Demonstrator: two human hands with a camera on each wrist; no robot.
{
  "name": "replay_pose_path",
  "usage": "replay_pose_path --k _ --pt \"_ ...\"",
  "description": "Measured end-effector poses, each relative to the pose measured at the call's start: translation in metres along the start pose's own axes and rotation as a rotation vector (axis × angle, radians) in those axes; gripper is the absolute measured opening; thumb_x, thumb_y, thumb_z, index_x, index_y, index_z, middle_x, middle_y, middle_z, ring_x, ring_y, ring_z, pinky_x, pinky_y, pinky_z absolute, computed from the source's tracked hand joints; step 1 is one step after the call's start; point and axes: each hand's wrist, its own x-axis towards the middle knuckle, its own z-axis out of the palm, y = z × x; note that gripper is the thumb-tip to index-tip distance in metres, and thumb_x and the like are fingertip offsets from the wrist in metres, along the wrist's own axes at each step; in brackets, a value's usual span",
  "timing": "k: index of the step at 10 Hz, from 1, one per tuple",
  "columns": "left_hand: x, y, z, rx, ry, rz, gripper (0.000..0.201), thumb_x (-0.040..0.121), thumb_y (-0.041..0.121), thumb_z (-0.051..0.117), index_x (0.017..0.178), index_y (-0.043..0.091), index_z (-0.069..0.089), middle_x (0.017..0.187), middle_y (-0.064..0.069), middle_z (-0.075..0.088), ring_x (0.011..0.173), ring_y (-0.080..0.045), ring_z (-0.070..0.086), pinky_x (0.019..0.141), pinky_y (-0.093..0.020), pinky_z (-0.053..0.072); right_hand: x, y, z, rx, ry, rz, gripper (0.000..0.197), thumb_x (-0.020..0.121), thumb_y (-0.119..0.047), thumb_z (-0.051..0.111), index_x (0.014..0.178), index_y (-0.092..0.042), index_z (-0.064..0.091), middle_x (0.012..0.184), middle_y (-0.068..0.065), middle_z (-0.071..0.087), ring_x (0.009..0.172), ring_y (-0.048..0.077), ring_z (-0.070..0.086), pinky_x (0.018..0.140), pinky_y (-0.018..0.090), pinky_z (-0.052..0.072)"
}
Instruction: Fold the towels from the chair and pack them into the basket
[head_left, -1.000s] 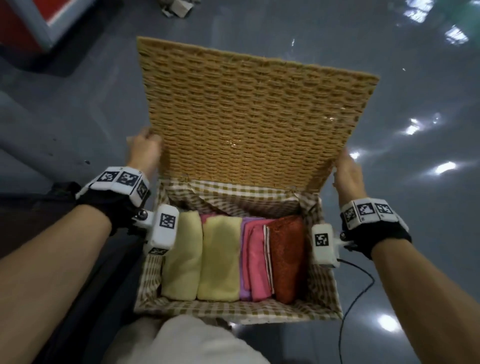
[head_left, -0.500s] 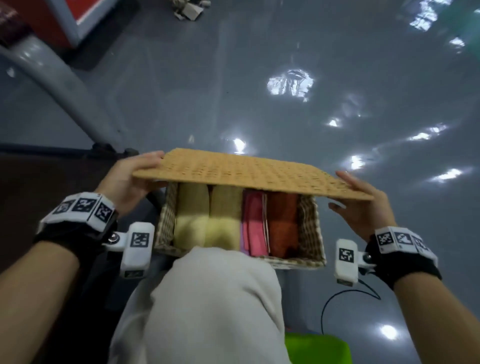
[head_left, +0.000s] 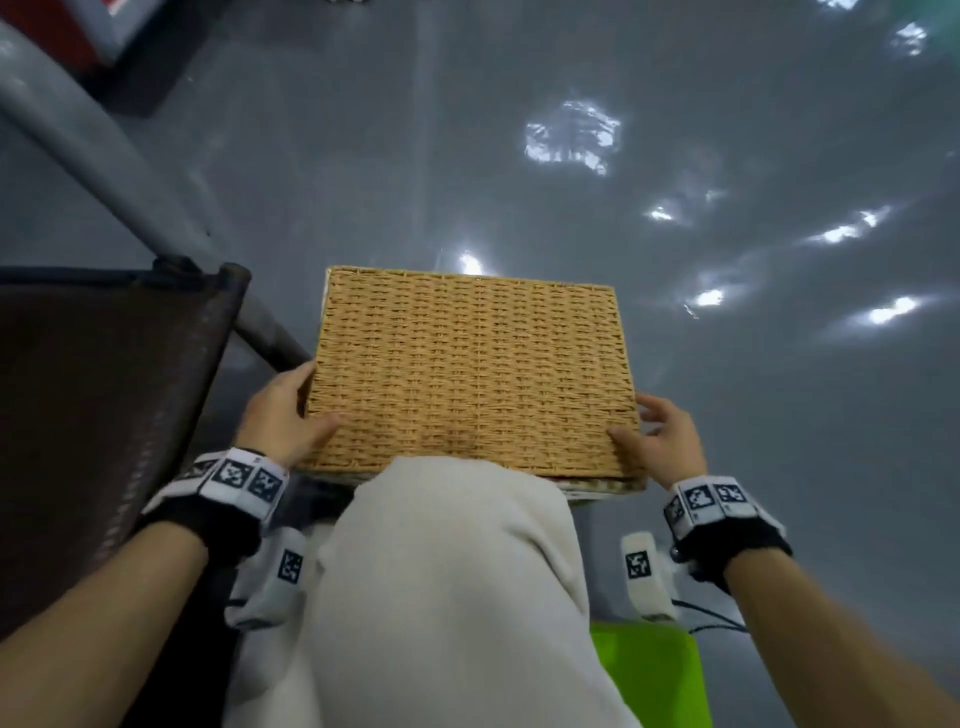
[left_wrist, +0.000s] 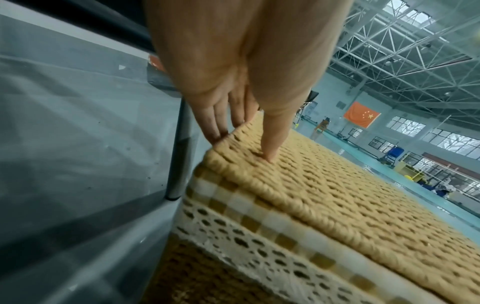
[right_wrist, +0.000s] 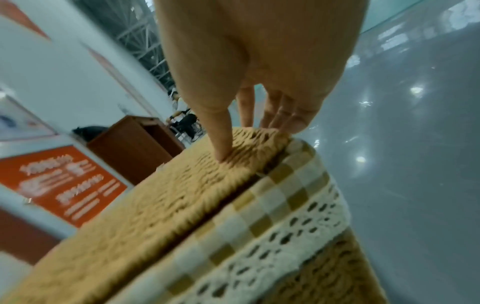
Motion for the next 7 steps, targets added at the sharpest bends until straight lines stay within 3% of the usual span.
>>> replay_pose_path --k 1,2,3,4,5,6,7 --pt "0.003 0.006 0.012 0.072 0.109 -0.047 0.063 0.072 0.013 0.078 0.129 0.013 0.052 0.127 -0.009 0.054 0.113 -0.027 0.055 0.099 -0.045 0.045 0.006 0.004 0.008 -0.112 -0.055 0.006 0.057 0.082 -0.021 0.073 0.132 -0.007 0.049 0.123 0.015 0.055 0.106 0.03 0.058 0.096 0.047 0.048" --pt "0.008 0.011 0.016 0.092 0.139 -0.073 0.063 0.073 0.016 0.077 0.129 0.012 0.048 0.128 -0.007 0.047 0.112 -0.024 0.052 0.094 -0.038 0.043 0.013 0.0 0.011 -0.249 -0.072 0.007 0.051 0.083 -0.023 0.071 0.126 -0.005 0.052 0.122 0.016 0.049 0.112 0.031 0.051 0.104 0.046 0.041" --pt "0.009 0.022 0.009 0.114 0.079 -0.142 0.057 0.076 0.018 0.074 0.128 0.015 0.05 0.128 -0.006 0.045 0.114 -0.023 0.05 0.092 -0.033 0.039 0.01 -0.016 0.009 -0.364 -0.064 0.028 0.057 0.082 -0.019 0.071 0.13 -0.003 0.046 0.13 0.016 0.04 0.124 0.03 0.039 0.109 0.039 0.031" --pt "0.001 0.046 -0.018 0.065 -0.04 -0.205 0.046 0.08 0.019 0.071 0.123 0.016 0.055 0.124 -0.009 0.052 0.109 -0.024 0.055 0.093 -0.035 0.046 -0.005 -0.059 0.002 -0.488 -0.11 -0.009 0.055 0.083 -0.018 0.068 0.131 -0.005 0.045 0.133 0.019 0.038 0.125 0.036 0.035 0.106 0.04 0.031" --pt "-0.031 0.08 -0.073 -0.074 -0.097 -0.247 0.033 0.084 0.015 0.068 0.116 0.014 0.059 0.118 -0.006 0.06 0.099 -0.018 0.06 0.084 -0.03 0.047 -0.024 -0.136 -0.007 -0.529 -0.348 -0.095 0.036 0.087 -0.022 0.064 0.121 -0.014 0.057 0.129 0.013 0.052 0.118 0.03 0.049 0.1 0.04 0.042" --pt "-0.08 0.119 -0.162 -0.168 0.047 -0.274 0.024 0.084 0.011 0.066 0.107 0.017 0.062 0.108 -0.005 0.064 0.089 -0.013 0.06 0.081 -0.025 0.046 -0.061 -0.246 -0.018 -0.413 -0.495 -0.285 0.009 0.089 -0.025 0.062 0.098 -0.024 0.064 0.106 -0.002 0.068 0.094 0.015 0.063 0.079 0.024 0.046" --pt "-0.152 0.159 -0.266 -0.273 0.304 -0.317 0.02 0.085 0.008 0.064 0.102 0.02 0.062 0.096 -0.003 0.066 0.089 -0.016 0.062 0.084 -0.026 0.05 -0.12 -0.368 -0.037 -0.335 -0.638 -0.475 0.011 0.088 -0.023 0.065 0.097 -0.018 0.068 0.096 -0.003 0.07 0.086 0.012 0.063 0.076 0.022 0.046"
